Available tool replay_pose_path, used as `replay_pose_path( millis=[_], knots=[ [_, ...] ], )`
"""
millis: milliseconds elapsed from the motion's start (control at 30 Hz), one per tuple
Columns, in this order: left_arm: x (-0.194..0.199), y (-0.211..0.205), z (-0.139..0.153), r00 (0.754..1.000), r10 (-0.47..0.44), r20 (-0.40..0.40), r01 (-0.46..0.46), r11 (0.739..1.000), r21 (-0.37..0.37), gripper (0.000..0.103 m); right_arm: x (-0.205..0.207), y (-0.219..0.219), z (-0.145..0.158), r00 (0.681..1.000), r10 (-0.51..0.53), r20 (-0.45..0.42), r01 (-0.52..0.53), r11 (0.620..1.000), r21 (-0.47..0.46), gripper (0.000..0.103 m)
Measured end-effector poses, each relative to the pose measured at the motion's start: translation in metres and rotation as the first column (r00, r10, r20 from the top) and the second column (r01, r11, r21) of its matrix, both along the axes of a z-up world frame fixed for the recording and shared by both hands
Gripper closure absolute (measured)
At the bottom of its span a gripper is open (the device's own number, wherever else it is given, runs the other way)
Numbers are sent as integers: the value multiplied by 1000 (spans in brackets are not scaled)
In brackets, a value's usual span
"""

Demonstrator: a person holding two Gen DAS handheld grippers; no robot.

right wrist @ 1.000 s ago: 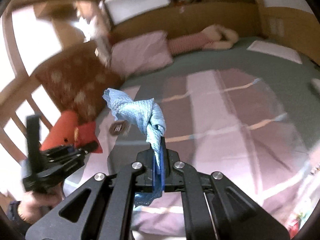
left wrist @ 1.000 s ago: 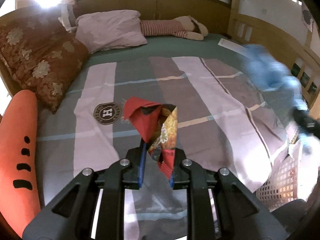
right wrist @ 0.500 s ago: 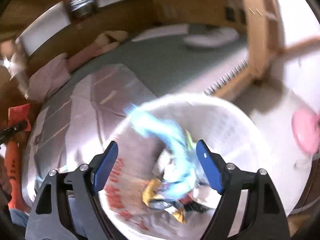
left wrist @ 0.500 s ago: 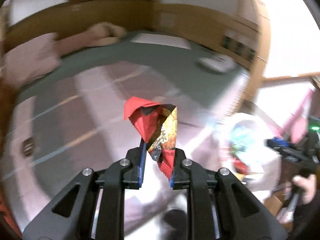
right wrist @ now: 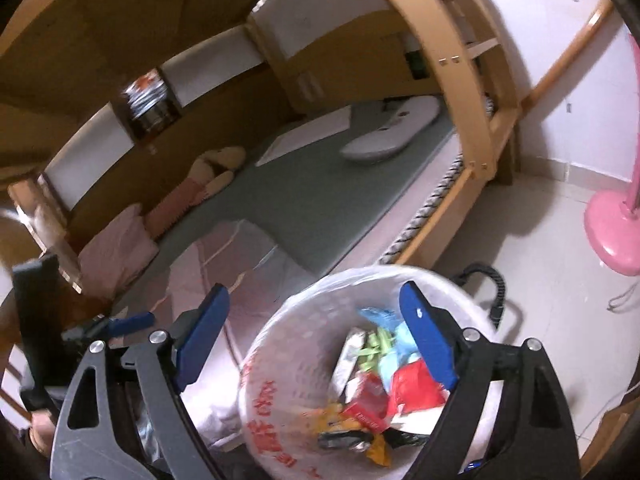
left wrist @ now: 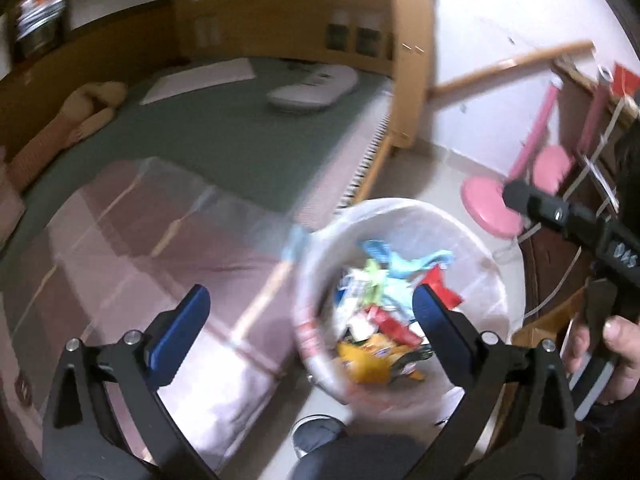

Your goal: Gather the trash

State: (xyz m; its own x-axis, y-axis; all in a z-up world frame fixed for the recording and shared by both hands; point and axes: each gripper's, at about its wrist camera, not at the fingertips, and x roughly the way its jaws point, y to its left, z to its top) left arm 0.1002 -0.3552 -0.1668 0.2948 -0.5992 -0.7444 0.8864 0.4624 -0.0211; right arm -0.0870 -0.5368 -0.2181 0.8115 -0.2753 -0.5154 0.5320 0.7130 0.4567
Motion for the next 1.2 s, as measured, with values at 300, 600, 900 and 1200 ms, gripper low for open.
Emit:
replay_pose_path(
  millis=[300, 600, 900, 1200],
  knots=[
    [103, 193, 16, 891, 451, 52, -449, 892, -47, 2, 133, 102, 20, 952, 295, -79, -302, 949, -89, 18],
    [146, 336, -19, 623, 782, 31, -779, 623, -69, 2, 261, 252, 41, 813, 562, -154, -583, 778, -233, 18],
    [141, 350, -30, 595, 804, 16, -802, 595, -59, 2, 287, 283, 4, 796, 565, -219, -605, 763, -229, 18],
    [140, 347, -32, 594, 804, 16, -803, 594, -49, 2, 289, 277, 0, 811, 549, -203, -584, 779, -227, 18]
  ],
)
